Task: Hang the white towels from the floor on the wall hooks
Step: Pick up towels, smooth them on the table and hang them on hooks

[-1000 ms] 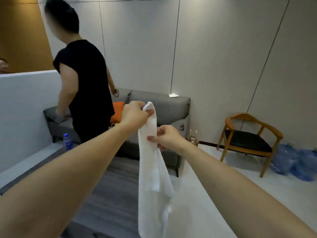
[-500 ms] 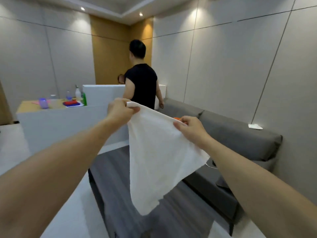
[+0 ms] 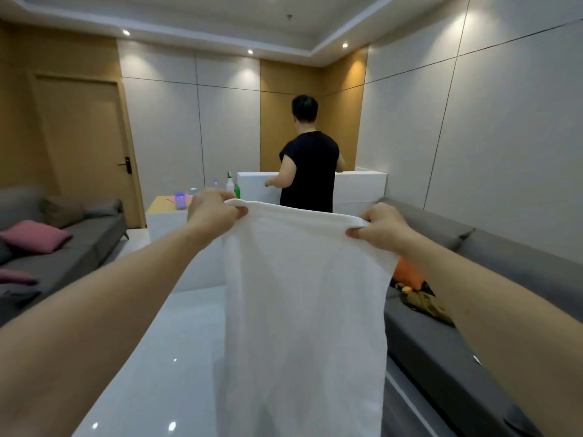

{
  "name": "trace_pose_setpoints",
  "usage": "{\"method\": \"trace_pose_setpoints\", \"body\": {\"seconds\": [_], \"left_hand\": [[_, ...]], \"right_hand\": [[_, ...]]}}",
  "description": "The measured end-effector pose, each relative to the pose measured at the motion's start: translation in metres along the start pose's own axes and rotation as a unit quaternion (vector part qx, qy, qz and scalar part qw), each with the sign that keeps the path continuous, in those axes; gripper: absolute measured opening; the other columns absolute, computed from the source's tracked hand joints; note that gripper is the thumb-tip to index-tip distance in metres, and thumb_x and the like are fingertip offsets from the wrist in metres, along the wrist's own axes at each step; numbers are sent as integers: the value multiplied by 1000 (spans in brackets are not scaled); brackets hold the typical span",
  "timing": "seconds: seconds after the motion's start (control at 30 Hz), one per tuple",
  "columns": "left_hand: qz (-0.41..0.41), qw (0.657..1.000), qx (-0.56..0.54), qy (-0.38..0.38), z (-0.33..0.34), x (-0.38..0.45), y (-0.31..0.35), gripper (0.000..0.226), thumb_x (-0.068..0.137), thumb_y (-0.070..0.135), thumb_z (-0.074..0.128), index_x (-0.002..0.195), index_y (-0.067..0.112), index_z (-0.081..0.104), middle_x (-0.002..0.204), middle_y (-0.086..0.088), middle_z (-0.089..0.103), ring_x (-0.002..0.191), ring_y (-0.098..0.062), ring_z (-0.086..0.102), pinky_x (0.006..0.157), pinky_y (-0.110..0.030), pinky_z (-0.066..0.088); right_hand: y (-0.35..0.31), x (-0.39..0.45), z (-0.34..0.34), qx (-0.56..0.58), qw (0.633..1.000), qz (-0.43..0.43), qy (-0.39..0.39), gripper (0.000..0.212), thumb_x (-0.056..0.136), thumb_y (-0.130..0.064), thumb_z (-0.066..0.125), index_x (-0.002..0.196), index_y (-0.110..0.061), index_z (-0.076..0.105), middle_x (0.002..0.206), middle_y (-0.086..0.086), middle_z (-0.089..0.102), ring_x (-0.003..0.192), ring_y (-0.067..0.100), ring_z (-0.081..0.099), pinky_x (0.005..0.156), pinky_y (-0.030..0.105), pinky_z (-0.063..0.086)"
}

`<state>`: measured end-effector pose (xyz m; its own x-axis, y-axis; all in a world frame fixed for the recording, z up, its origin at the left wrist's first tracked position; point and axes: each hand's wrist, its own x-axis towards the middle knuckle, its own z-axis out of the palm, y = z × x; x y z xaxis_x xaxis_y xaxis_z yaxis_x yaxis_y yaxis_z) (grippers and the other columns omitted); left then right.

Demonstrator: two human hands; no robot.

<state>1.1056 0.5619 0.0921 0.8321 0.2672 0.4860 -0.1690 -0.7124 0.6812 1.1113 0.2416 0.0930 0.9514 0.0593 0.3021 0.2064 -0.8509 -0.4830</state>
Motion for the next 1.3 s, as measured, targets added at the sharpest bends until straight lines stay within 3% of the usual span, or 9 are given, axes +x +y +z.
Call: {"method": "trace_pose_setpoints", "body": {"seconds": [0.2, 0.47, 0.63, 0.73, 0.8, 0.87, 1.03, 1.2, 1.3], "left_hand": [[-37, 998, 46, -9, 43, 91, -57, 14, 81, 31, 70, 92, 24, 75, 96, -4, 69, 91, -27, 62, 84, -39, 56], [-75, 994, 77, -25, 99, 214, -119, 18, 85, 38, 66, 99, 30, 75, 108, -6, 67, 100, -30, 59, 90, -38, 51], [-58, 996, 61, 9, 108, 266, -115, 18, 86, 37, 64, 96, 28, 76, 107, -5, 69, 105, -31, 58, 94, -41, 50], [-41, 997, 59, 38, 118, 274, -109, 19, 87, 33, 64, 98, 25, 77, 112, -7, 71, 109, -31, 59, 98, -40, 47], [-37, 996, 66, 45, 128, 271, -103, 19, 89, 33, 65, 101, 24, 77, 108, -7, 71, 104, -29, 60, 87, -33, 49], [-39, 996, 71, 46, 137, 260, -99, 19, 90, 35, 67, 102, 24, 77, 109, -4, 70, 103, -26, 59, 81, -31, 47], [-115, 990, 72, 25, 180, 186, -87, 10, 88, 30, 72, 93, 24, 77, 97, 1, 70, 97, -19, 61, 81, -27, 46], [-206, 971, 113, -49, 245, 68, -97, 9, 87, 28, 71, 92, 27, 79, 81, 6, 68, 88, -17, 64, 73, -24, 43], [-244, 955, 139, -98, 277, 2, -106, 11, 89, 28, 70, 94, 27, 79, 86, 4, 70, 83, -15, 61, 72, -24, 44]], "right_hand": [[13, 102, 57, -37, 999, 17, 16, 30, 84, -46, 71, 78, -18, 66, 80, 0, 65, 76, 20, 61, 63, 31, 44], [5, 248, 122, -101, 994, 27, 35, 23, 95, -36, 59, 96, -19, 73, 94, 7, 69, 87, 30, 61, 77, 40, 53], [3, 305, 125, -83, 994, 16, 64, 22, 96, -34, 58, 86, -18, 70, 85, 5, 63, 79, 26, 54, 67, 31, 40], [15, 320, 122, -38, 996, -10, 76, 21, 96, -24, 58, 80, -15, 68, 80, 6, 61, 79, 27, 56, 69, 31, 43], [29, 322, 120, -14, 997, -19, 75, 27, 97, -20, 58, 69, -18, 61, 70, 3, 57, 76, 29, 57, 69, 33, 48], [44, 317, 124, 6, 997, -28, 68, 36, 97, -18, 58, 61, -22, 54, 63, -3, 49, 74, 26, 53, 67, 31, 41], [118, 275, 146, 43, 998, -38, 30, 17, 93, -21, 61, 92, -14, 77, 84, 8, 70, 83, 27, 62, 70, 27, 39], [212, 205, 189, -7, 992, -10, -123, 22, 91, -22, 59, 71, -20, 65, 79, 11, 68, 80, 32, 61, 64, 33, 43], [255, 160, 207, -22, 982, 16, -189, 18, 91, -20, 61, 73, -21, 66, 79, 9, 67, 83, 30, 61, 65, 30, 39]]}}
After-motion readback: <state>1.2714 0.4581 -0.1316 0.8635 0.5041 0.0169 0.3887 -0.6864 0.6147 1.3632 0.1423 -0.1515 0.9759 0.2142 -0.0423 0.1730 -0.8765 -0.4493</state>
